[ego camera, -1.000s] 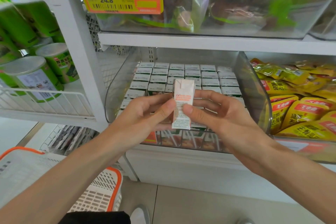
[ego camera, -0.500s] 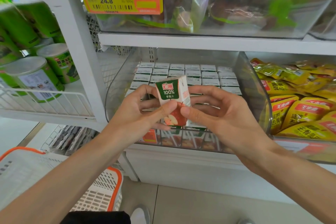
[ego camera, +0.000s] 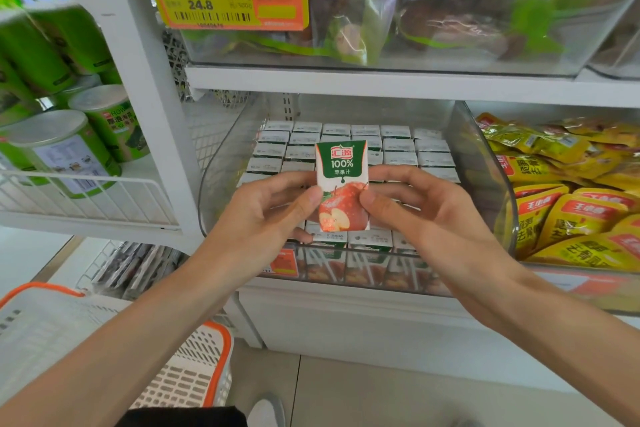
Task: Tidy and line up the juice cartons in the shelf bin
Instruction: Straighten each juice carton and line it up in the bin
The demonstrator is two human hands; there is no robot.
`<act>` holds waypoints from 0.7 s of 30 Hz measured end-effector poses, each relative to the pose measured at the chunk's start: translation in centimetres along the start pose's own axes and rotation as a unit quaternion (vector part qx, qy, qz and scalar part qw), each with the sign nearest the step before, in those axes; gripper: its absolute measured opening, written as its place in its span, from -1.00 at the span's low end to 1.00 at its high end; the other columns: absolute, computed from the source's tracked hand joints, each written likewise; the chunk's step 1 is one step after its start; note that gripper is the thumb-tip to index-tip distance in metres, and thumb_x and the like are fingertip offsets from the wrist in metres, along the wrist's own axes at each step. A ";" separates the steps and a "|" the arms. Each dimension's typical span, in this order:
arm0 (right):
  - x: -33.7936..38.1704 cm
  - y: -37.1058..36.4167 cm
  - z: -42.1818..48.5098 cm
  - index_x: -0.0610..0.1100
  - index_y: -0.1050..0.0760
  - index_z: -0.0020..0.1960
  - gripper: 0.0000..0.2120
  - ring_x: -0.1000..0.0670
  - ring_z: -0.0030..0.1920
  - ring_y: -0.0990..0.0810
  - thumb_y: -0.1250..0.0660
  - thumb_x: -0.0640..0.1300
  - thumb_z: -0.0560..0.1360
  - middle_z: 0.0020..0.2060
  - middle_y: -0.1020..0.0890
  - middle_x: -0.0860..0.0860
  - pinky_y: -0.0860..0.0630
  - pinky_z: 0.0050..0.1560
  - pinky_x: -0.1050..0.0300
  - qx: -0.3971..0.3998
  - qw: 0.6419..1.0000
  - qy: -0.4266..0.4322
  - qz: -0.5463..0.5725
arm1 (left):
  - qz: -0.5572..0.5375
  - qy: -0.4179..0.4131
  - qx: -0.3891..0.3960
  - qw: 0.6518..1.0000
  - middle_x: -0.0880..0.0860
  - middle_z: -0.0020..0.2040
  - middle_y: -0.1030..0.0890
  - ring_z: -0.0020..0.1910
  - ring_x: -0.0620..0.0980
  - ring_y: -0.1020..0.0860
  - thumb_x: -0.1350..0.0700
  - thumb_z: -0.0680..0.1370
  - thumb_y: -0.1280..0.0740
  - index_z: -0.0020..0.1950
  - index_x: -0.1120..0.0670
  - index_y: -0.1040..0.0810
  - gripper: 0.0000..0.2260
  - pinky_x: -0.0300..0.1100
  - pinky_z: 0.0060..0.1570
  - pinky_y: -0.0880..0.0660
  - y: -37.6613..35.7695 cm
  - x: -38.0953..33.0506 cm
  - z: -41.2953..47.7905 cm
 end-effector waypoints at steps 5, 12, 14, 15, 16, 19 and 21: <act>0.0 0.1 -0.1 -0.06 -0.62 0.18 -0.76 0.03 0.01 -0.79 -0.52 -0.15 0.53 -0.01 -0.80 -0.01 -0.60 -0.01 0.36 0.004 1.000 -0.009 0.011 | 0.014 0.000 0.000 1.000 -0.17 0.10 -0.75 0.08 -0.13 -0.71 0.01 0.64 -0.34 0.27 -0.13 -0.64 -0.77 -0.24 -0.03 -0.67 0.0 0.0 0.0; -0.1 0.0 -0.1 -0.08 -0.63 0.17 -0.73 -0.01 0.04 -0.78 -0.55 -0.09 0.51 0.08 -0.77 0.01 -0.67 0.14 0.19 0.000 1.000 -0.008 -0.020 | 0.003 -0.005 -0.006 1.000 -0.06 0.06 -0.76 -0.02 -0.07 -0.72 -0.05 0.53 -0.39 0.22 -0.05 -0.66 -0.72 -0.21 -0.09 -0.68 -0.2 -0.1 0.1; -0.2 -0.2 -0.2 -0.04 -0.64 0.17 -0.62 0.04 0.06 -0.77 -0.61 0.02 0.42 0.09 -0.76 0.02 -0.67 0.13 0.20 0.003 0.998 -0.008 -0.055 | 0.007 -0.010 -0.007 1.000 -0.05 0.03 -0.75 -0.05 -0.09 -0.72 -0.08 0.50 -0.41 0.20 -0.05 -0.66 -0.70 -0.18 -0.10 -0.69 -0.2 -0.3 0.0; -0.2 -0.2 -0.2 -0.01 -0.64 0.17 -0.58 0.07 0.07 -0.76 -0.63 0.07 0.38 0.06 -0.75 0.04 -0.67 0.11 0.22 0.004 0.997 -0.008 -0.074 | 0.006 -0.012 -0.006 1.000 -0.04 0.01 -0.75 -0.06 -0.10 -0.72 -0.08 0.49 -0.41 0.19 -0.03 -0.66 -0.70 -0.16 -0.10 -0.70 -0.3 -0.3 0.0; -0.3 -0.2 -0.2 0.00 -0.64 0.16 -0.55 0.10 0.07 -0.75 -0.64 0.10 0.34 0.02 -0.75 0.04 -0.67 0.09 0.23 0.008 0.996 -0.008 -0.092 | 0.003 -0.015 -0.002 1.000 -0.02 0.00 -0.76 -0.07 -0.09 -0.73 -0.07 0.51 -0.41 0.18 0.01 -0.65 -0.71 -0.13 -0.10 -0.70 -0.4 -0.4 0.0; -0.4 -0.3 -0.2 0.02 -0.67 0.18 -0.54 0.09 0.10 -0.74 -0.64 0.13 0.33 0.04 -0.76 0.06 -0.65 0.15 0.14 0.031 0.994 -0.020 -0.105 | 0.020 -0.038 0.030 0.999 -0.02 0.03 -0.75 -0.03 -0.05 -0.74 0.02 0.57 -0.39 0.15 0.06 -0.64 -0.80 -0.09 -0.09 -0.71 -0.7 -0.7 -0.1; -0.4 -0.2 -0.1 0.02 -0.69 0.20 -0.60 0.07 0.14 -0.74 -0.62 0.07 0.40 0.08 -0.77 0.06 -0.63 0.23 0.09 0.048 0.995 -0.020 -0.088 | 0.032 -0.046 0.038 0.998 -0.04 0.05 -0.75 0.01 -0.04 -0.73 0.00 0.54 -0.42 0.16 -0.01 -0.62 -0.79 -0.10 -0.05 -0.71 -0.7 -0.7 -0.1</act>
Point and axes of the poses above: each hand's wrist, its own z-axis towards the middle knuckle, its own y-axis out of the back of the hand, x = y × z, the point moved 2 cm from there along z, towards the middle knuckle
